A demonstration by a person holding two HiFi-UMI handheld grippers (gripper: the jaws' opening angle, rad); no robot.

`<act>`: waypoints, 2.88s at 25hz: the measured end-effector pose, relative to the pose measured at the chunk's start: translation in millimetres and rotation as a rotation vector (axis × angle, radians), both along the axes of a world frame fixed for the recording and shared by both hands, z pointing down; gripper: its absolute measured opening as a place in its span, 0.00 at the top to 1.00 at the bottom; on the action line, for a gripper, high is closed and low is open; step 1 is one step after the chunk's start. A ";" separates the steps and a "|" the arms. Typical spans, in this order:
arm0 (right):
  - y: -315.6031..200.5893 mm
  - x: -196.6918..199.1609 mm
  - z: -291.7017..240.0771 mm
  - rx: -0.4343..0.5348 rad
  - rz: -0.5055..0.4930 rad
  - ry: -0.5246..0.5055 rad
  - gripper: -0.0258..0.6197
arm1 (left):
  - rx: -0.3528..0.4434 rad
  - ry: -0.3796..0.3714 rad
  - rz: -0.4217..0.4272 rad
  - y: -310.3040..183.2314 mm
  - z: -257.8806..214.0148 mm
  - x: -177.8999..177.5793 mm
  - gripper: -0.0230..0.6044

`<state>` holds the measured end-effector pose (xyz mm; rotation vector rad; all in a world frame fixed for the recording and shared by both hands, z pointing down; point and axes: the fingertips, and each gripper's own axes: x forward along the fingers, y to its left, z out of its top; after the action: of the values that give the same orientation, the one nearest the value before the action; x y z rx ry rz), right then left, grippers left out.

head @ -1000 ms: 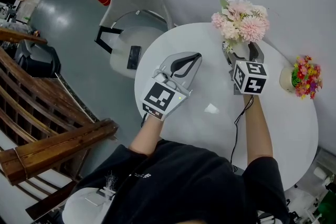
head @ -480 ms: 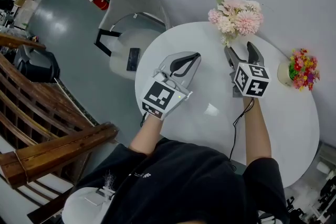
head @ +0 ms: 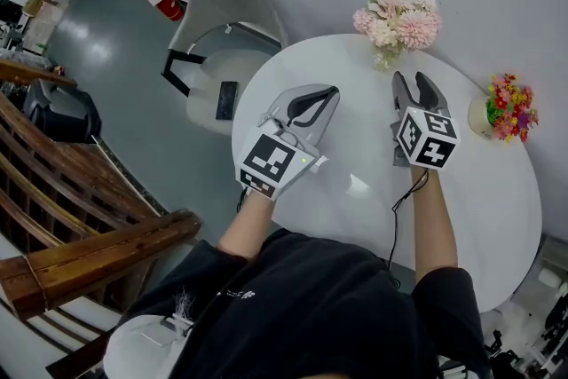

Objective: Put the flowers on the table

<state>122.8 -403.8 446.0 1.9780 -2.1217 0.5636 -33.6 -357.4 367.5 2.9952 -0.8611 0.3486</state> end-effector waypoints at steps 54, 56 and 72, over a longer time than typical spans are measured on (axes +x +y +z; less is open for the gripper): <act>114.0 -68.3 -98.9 0.179 -0.013 -0.007 0.94 | 0.078 0.041 0.196 46.1 -28.7 -5.7 0.96; 120.4 -66.1 -102.7 0.185 -0.014 -0.008 0.94 | 0.082 0.040 0.200 52.8 -31.3 -2.6 0.96; 177.0 -64.8 -108.1 0.207 -0.061 -0.042 0.94 | 0.080 0.045 0.218 110.1 -31.8 10.3 0.96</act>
<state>58.0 -226.8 337.9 2.0122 -2.3423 0.3917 -23.3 -247.2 335.7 3.1647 -0.5593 0.2524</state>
